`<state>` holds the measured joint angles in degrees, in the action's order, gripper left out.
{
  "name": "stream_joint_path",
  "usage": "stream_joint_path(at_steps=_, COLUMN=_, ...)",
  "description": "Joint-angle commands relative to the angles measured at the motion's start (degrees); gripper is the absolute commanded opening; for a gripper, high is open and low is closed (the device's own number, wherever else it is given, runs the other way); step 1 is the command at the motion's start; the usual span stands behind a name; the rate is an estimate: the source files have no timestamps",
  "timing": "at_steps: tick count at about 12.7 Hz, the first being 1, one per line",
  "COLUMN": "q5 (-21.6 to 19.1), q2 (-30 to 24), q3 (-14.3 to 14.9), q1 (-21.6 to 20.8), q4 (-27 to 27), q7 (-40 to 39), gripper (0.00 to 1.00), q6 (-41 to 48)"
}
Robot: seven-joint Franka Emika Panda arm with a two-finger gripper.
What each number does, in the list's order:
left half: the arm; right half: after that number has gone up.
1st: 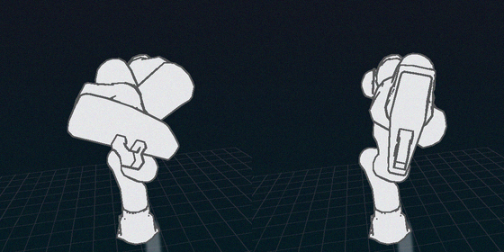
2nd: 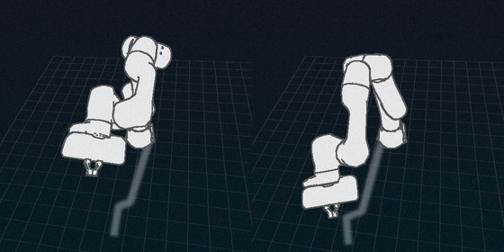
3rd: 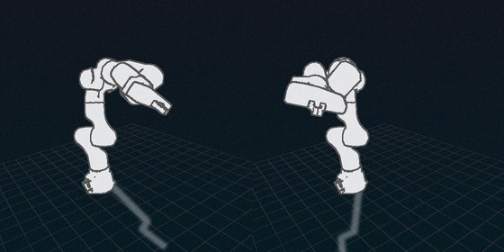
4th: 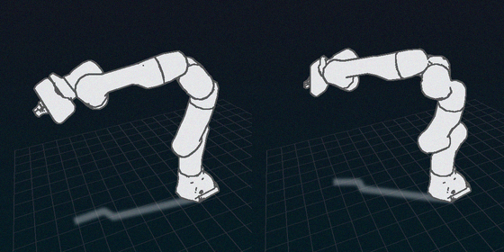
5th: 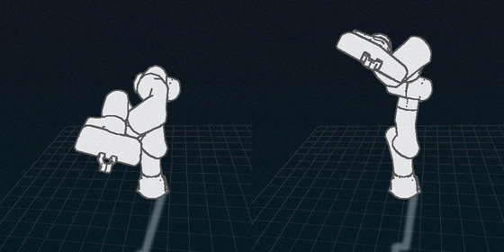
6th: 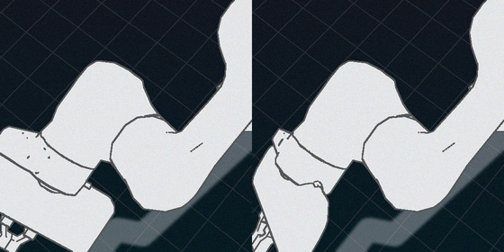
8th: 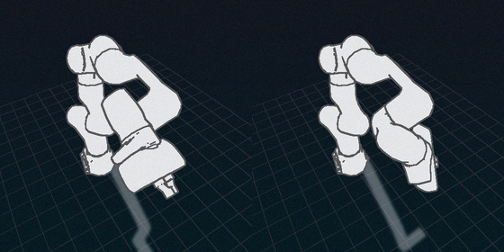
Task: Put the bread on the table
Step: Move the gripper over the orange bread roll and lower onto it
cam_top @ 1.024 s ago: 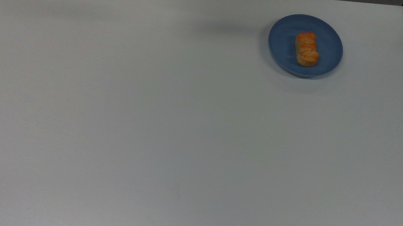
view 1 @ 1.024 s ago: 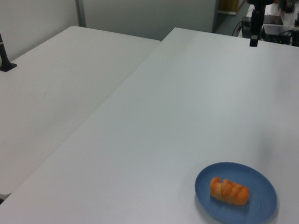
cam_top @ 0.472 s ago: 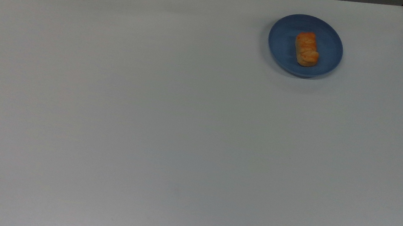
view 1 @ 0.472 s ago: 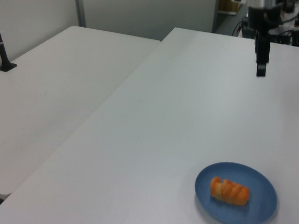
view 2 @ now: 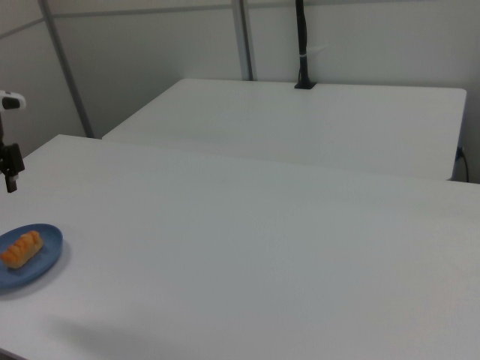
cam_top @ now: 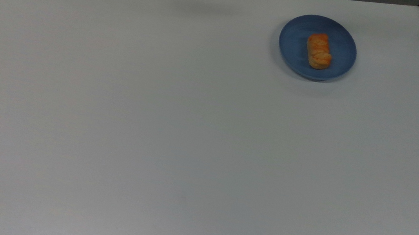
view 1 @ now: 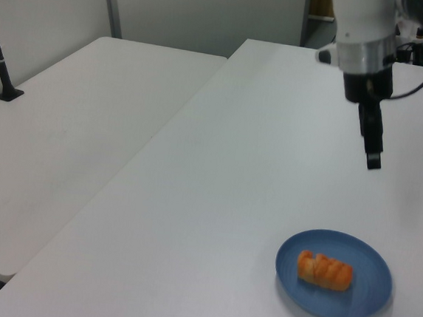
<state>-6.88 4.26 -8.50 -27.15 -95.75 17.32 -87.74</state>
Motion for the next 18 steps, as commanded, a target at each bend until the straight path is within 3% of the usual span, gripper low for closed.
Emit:
stream_joint_path(at_steps=1, q5=-3.48, q2=2.23, q3=0.15, q1=-2.46, q4=-2.78, q7=3.76, gripper=1.0, q6=-4.62)
stream_joint_path(at_steps=3, q5=-3.49, q2=3.3, q3=-0.11, q1=-3.79, q4=-6.27, q7=7.1, gripper=1.0, q6=-10.49)
stream_joint_path(at_steps=7, q5=-3.4, q2=3.3, q3=-3.62, q1=-3.88, q4=-14.98, q7=10.18, gripper=1.0, q6=-25.34)
stream_joint_path(at_steps=10, q5=-2.52, q2=3.65, q3=-3.8, q1=-3.97, q4=-19.64, q7=11.16, gripper=1.0, q6=-36.33)
stream_joint_path(at_steps=18, q5=2.31, q2=9.27, q3=-3.89, q1=-3.18, q4=-20.27, q7=11.24, gripper=0.99, q6=-42.25)
